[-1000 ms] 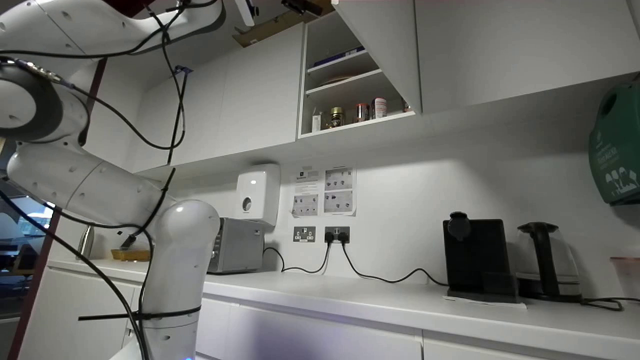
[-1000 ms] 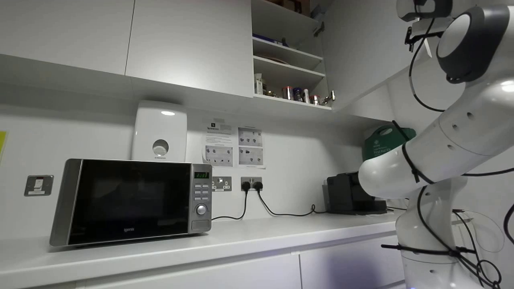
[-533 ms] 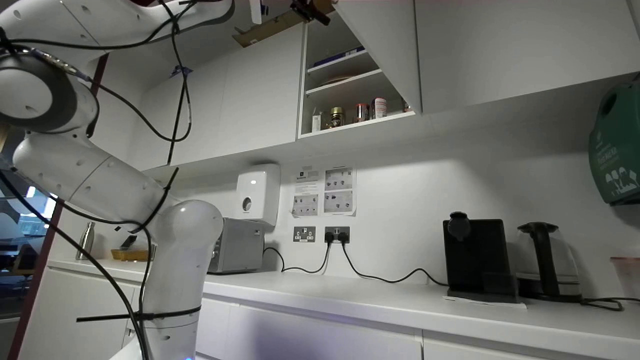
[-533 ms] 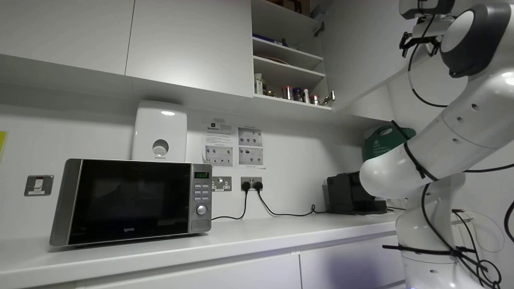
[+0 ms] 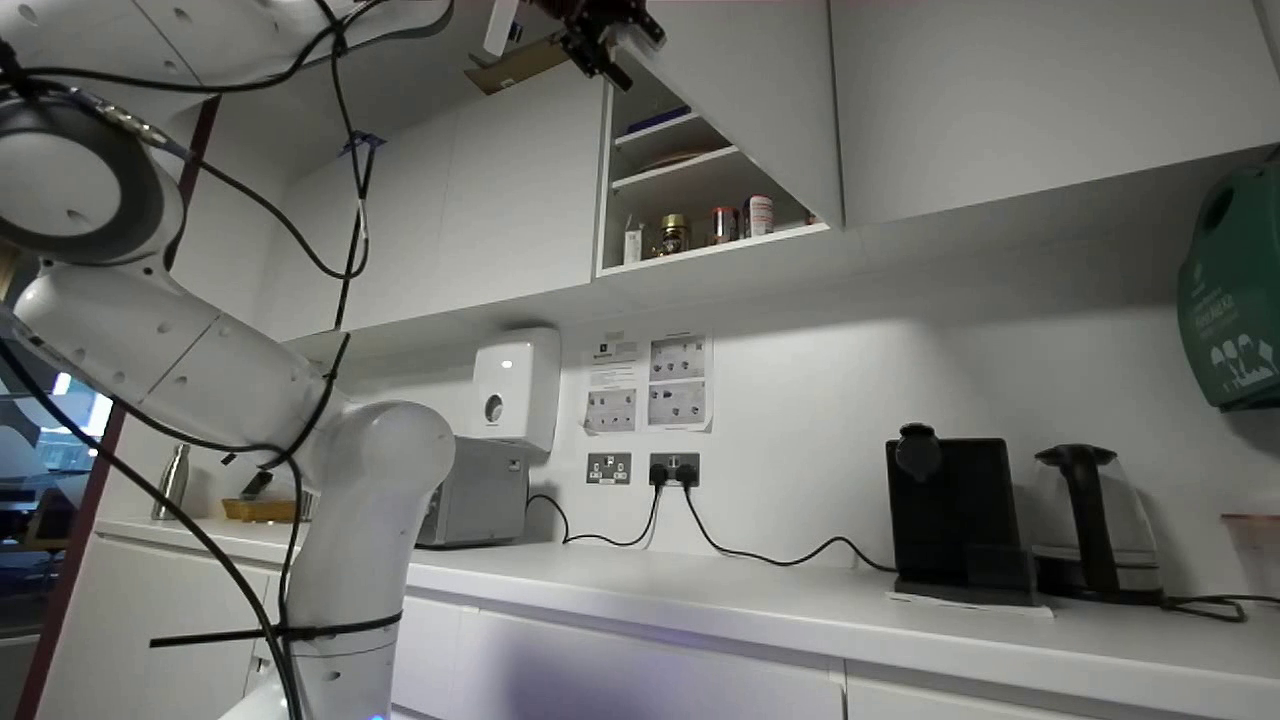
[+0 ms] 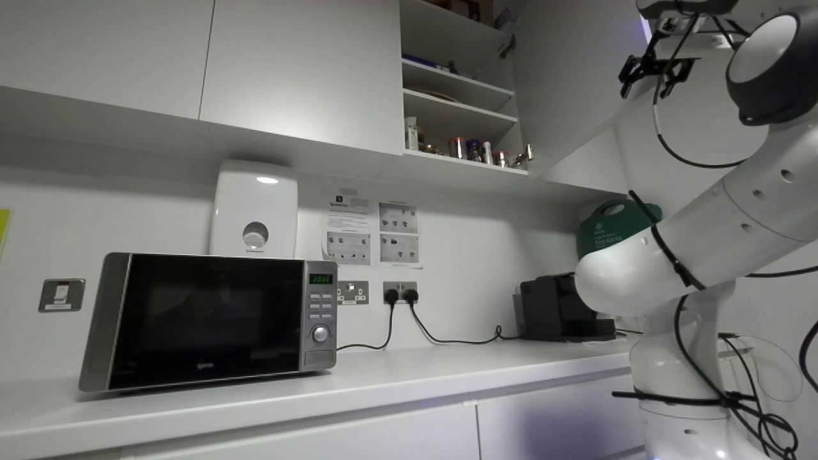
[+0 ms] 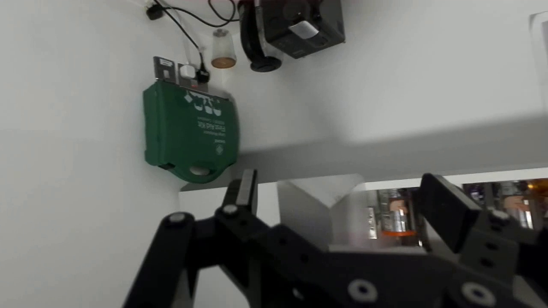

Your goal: Close the overhead cabinet door

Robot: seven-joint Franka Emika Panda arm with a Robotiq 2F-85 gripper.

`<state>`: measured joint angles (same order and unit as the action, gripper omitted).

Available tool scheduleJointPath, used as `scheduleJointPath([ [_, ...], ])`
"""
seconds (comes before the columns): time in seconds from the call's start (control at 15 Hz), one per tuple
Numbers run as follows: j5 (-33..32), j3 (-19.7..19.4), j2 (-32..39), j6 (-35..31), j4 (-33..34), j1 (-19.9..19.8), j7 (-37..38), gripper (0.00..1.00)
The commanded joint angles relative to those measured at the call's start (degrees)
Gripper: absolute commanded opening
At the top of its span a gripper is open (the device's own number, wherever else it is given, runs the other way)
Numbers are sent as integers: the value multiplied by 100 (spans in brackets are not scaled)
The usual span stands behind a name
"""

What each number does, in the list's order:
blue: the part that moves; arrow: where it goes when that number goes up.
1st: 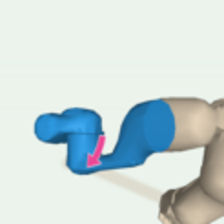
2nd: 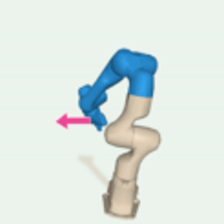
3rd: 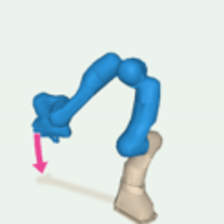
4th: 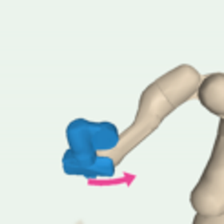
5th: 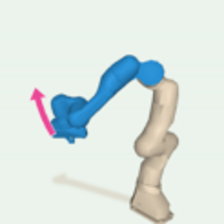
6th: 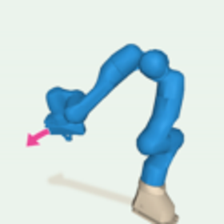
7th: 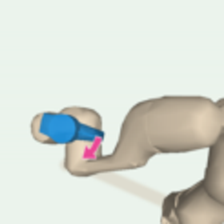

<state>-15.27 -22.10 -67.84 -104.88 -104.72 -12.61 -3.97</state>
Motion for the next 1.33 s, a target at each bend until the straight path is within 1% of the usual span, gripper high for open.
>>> scheduleJointPath([
  [0.0,237,323,-84,360,-8,433,-406,100],
  [0.33,93,1050,-303,573,-324,663,-735,100],
  [0.6,93,1664,-350,527,-633,877,-690,100],
  [0.8,146,2082,-226,452,-813,1121,-643,100],
  [0.93,139,2248,-4,168,-1102,1335,-637,100],
  [1.07,130,2440,203,-45,-1208,1516,-649,100],
  [1.27,91,2467,576,-349,-1377,1655,-690,100],
])
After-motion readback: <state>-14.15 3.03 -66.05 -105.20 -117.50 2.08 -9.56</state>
